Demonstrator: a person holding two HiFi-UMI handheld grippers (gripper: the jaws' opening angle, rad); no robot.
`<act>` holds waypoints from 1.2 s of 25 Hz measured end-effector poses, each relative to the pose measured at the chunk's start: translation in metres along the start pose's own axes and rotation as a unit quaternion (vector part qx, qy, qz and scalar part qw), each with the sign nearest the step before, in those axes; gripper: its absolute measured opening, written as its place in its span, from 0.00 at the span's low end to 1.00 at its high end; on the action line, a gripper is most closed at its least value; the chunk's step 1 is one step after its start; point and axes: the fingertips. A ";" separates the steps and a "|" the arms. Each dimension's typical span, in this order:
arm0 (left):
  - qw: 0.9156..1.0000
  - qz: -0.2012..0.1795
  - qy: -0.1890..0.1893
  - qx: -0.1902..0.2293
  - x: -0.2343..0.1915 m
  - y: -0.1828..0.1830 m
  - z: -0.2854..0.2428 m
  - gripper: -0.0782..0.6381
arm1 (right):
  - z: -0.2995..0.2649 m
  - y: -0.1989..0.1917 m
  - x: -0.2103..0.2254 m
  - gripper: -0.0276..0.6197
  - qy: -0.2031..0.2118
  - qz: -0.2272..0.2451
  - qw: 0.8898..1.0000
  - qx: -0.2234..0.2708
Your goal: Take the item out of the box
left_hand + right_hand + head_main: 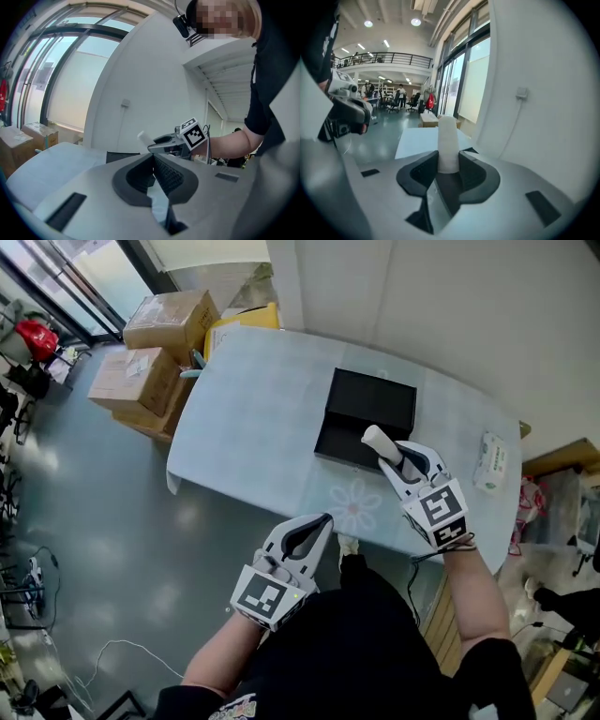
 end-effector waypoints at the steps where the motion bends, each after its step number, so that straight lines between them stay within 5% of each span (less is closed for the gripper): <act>1: 1.000 -0.004 0.000 -0.001 0.000 0.002 0.004 0.12 | 0.010 0.010 -0.003 0.25 -0.010 -0.013 1.000 0.017; 11: 0.999 -0.024 -0.043 0.013 0.015 0.015 0.039 0.12 | 0.100 0.063 -0.055 0.25 -0.088 -0.099 0.984 0.122; 30: 0.997 -0.020 -0.073 -0.002 0.023 -0.020 0.078 0.12 | 0.139 0.052 -0.156 0.25 -0.087 -0.162 0.975 0.125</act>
Point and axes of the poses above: the fingertips, and each gripper's own axes: z backward along the fingers, x to its right, y out of its top, and after that the axes turned 6 degrees about z, right-handed
